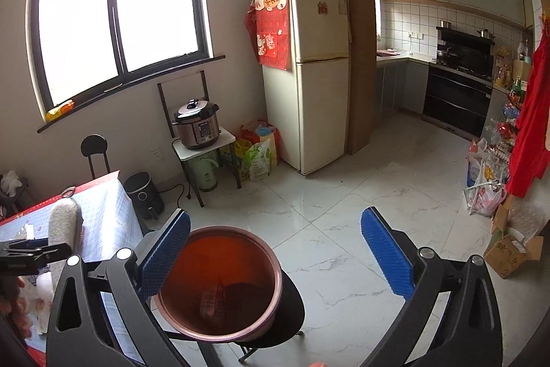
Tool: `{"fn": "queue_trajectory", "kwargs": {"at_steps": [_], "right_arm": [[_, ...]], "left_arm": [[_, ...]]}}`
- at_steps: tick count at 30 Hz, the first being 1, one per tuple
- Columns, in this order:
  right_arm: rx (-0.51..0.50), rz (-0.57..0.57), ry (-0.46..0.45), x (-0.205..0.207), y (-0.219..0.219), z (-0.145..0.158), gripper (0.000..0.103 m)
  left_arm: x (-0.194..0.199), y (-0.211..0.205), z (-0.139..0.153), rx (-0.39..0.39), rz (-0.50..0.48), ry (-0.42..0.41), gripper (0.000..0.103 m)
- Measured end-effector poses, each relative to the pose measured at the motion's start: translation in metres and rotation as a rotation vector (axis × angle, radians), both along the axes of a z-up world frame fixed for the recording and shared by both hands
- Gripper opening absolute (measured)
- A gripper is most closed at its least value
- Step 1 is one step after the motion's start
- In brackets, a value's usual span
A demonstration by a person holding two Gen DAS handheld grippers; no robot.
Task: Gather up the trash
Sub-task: 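Lower the sponge over the brown bucket and open the left tool, then return to the table and grasp the white foam net with the right tool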
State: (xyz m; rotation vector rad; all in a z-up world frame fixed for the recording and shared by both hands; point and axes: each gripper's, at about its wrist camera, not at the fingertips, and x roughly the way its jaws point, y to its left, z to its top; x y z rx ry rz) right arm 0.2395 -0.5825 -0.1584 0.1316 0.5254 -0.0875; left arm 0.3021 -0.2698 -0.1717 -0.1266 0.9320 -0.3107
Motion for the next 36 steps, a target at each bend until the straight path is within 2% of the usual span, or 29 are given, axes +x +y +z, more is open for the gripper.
{"fn": "queue_trajectory", "kwargs": {"at_steps": [5,7,9,13,16,20,26,31,36], "right_arm": [[-0.001,-0.039,-0.008,-0.024,-0.024,0.009,0.098],[-0.009,-0.051,-0.014,-0.032,-0.031,0.013,0.098],[-0.015,-0.061,-0.023,-0.038,-0.035,0.018,0.098],[-0.017,-0.065,-0.049,-0.045,-0.035,0.028,0.098],[-0.013,-0.049,-0.078,-0.047,-0.029,0.038,0.098],[-0.020,-0.010,-0.118,-0.047,-0.013,0.052,0.098],[-0.031,0.059,-0.139,-0.041,0.021,0.064,0.098],[-0.037,0.128,-0.111,-0.031,0.062,0.060,0.098],[-0.025,0.187,-0.083,-0.027,0.120,0.055,0.098]], "left_arm": [[0.031,-0.047,0.012,-0.021,-0.034,-0.037,0.085],[0.038,-0.059,0.026,-0.054,-0.040,-0.078,0.092],[0.041,-0.066,0.044,-0.086,-0.056,-0.121,0.095],[0.033,-0.076,0.078,-0.080,-0.098,-0.204,0.097],[0.017,-0.065,0.097,-0.059,-0.082,-0.263,0.097],[-0.008,-0.032,0.120,-0.047,-0.004,-0.322,0.097],[-0.055,0.044,0.142,-0.029,0.165,-0.387,0.097],[-0.103,0.119,0.145,0.031,0.296,-0.392,0.097],[-0.149,0.210,0.136,0.036,0.443,-0.347,0.097]]}}
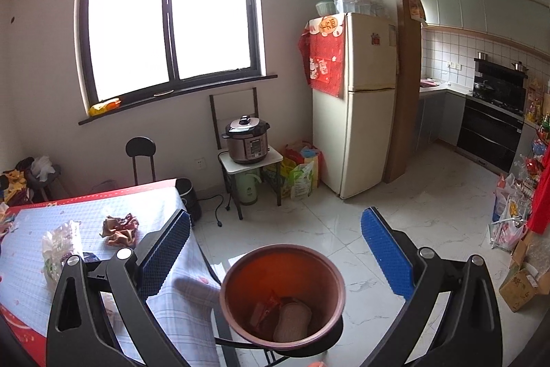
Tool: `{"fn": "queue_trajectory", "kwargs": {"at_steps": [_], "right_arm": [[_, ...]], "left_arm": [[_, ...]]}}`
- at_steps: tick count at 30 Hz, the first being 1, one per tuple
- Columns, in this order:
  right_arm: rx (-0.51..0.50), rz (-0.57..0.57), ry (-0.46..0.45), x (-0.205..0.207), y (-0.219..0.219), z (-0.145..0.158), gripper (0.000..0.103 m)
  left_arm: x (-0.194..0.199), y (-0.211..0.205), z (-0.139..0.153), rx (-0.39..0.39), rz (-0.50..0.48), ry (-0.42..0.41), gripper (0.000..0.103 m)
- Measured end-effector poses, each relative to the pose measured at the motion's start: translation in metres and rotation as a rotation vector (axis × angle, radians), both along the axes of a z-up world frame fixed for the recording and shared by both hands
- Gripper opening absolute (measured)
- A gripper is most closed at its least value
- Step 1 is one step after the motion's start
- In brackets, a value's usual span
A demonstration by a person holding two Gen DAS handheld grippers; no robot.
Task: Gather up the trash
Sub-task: 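Return to the table and grasp the white foam net with the right tool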
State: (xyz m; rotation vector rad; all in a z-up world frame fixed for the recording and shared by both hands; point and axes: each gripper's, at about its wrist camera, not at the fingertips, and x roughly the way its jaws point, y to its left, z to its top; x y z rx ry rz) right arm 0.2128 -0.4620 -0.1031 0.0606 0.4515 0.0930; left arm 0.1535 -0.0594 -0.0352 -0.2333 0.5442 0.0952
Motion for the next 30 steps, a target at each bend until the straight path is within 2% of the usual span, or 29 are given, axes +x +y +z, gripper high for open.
{"fn": "queue_trajectory", "kwargs": {"at_steps": [3,6,12,14,22,26,30], "right_arm": [[0.018,0.059,0.024,0.000,0.044,-0.001,0.098],[-0.009,0.128,0.046,0.003,0.094,-0.002,0.098],[-0.043,0.237,0.091,-0.003,0.188,-0.006,0.098],[-0.060,0.264,0.102,-0.005,0.216,-0.009,0.098],[-0.088,0.329,0.166,-0.011,0.301,-0.039,0.098],[-0.075,0.374,0.196,-0.005,0.329,-0.073,0.098],[-0.090,0.383,0.304,0.014,0.355,-0.122,0.098]], "left_arm": [[-0.033,0.057,-0.008,0.006,0.082,0.028,0.097],[-0.066,0.107,-0.020,0.009,0.166,0.042,0.097],[-0.110,0.189,-0.053,-0.041,0.280,0.105,0.097],[-0.119,0.211,-0.060,-0.066,0.289,0.109,0.097],[-0.127,0.264,-0.086,-0.059,0.293,0.138,0.097],[-0.119,0.289,-0.100,-0.057,0.279,0.165,0.097],[-0.112,0.303,-0.113,-0.067,0.257,0.178,0.097]]}}
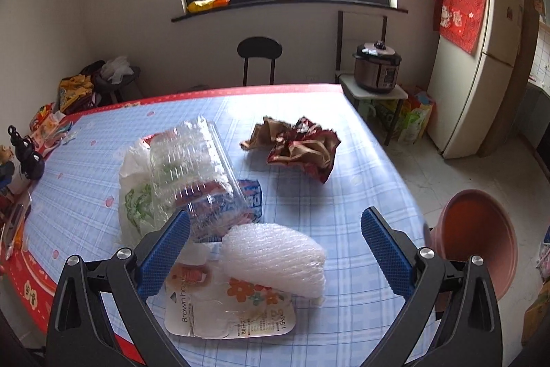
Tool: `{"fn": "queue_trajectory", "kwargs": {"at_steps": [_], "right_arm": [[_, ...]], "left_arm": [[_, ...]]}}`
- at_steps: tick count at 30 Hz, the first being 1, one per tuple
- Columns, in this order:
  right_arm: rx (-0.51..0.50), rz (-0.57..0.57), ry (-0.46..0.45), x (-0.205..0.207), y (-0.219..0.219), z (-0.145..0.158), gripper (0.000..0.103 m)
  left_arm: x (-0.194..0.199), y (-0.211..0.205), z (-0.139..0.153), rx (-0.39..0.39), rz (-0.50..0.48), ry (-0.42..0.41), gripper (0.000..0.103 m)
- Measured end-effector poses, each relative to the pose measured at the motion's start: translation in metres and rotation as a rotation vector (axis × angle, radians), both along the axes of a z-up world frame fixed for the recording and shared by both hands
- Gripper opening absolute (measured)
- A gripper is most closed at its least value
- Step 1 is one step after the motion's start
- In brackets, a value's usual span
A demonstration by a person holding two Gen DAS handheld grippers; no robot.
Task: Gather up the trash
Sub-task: 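Return to the table and grasp the white foam net with the right tool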
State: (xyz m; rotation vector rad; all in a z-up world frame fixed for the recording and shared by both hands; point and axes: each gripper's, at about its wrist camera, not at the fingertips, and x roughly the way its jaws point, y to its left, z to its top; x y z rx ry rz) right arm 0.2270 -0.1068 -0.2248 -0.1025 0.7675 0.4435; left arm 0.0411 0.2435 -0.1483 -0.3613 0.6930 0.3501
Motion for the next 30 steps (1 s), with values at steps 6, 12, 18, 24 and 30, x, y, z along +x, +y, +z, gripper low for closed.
{"fn": "queue_trajectory", "kwargs": {"at_steps": [6,12,18,24,30], "right_arm": [[-0.155,0.054,0.071,0.015,0.035,-0.063,0.098],[-0.329,0.235,0.066,0.015,0.056,-0.093,0.098],[-0.382,0.299,0.120,0.026,0.057,-0.107,0.098],[-0.308,0.287,0.170,0.033,0.044,-0.098,0.069],[-0.232,0.301,0.195,0.022,0.019,-0.080,0.042]], "left_arm": [[0.003,0.017,-0.026,-0.060,-0.010,0.032,0.097],[-0.005,0.028,-0.038,-0.095,0.002,0.044,0.097],[-0.016,0.037,-0.050,-0.145,0.062,0.051,0.097],[-0.012,0.030,-0.054,-0.161,0.070,0.049,0.097],[0.007,0.005,-0.057,-0.172,0.036,0.059,0.097]]}}
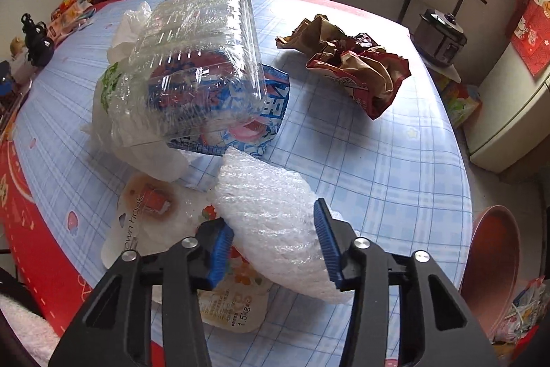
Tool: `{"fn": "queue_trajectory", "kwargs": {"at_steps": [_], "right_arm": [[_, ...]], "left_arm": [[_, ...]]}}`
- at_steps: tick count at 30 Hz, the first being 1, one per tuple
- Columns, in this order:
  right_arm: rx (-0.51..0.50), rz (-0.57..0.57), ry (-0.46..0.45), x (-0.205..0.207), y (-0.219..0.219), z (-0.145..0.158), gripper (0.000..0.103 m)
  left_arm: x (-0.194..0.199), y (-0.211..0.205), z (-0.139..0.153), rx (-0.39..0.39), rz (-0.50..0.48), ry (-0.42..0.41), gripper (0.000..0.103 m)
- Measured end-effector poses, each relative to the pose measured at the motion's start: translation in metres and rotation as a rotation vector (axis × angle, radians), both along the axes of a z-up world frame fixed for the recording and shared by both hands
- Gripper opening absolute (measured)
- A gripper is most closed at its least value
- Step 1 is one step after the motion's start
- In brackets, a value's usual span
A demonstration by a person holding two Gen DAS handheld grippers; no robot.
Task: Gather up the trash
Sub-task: 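Return to the table and grasp the white foam net with the right tool, then grasp the white plastic bag with the left tool and lift it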
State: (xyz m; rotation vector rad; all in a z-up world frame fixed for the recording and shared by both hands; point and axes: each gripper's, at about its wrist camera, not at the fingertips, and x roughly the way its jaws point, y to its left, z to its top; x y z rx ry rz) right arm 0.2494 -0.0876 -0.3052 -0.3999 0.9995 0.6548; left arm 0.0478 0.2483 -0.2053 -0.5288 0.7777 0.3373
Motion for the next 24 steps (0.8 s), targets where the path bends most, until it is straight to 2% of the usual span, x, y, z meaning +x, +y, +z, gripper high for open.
{"fn": "queue_trajectory", "kwargs": {"at_steps": [3,12,17,20,24], "right_arm": [[0.051,-0.019,0.003,-0.008,-0.016,0.011,0.036],[0.213,-0.165,-0.036,-0.024,-0.065,0.052,0.034],[0.225,-0.223,-0.053,-0.032,-0.088,0.063,0.034],[0.216,-0.252,-0.058,-0.038,-0.102,0.066,0.034],[0.200,-0.291,-0.066,-0.046,-0.123,0.069,0.034]], "left_arm": [[0.012,-0.016,-0.003,-0.007,-0.028,0.007,0.097],[0.053,-0.053,-0.031,-0.045,-0.106,0.049,0.096],[0.088,-0.056,-0.060,-0.120,-0.115,0.054,0.094],[0.109,-0.053,-0.078,-0.190,-0.095,0.057,0.081],[0.126,-0.049,-0.096,-0.256,-0.059,0.067,0.080]]}}
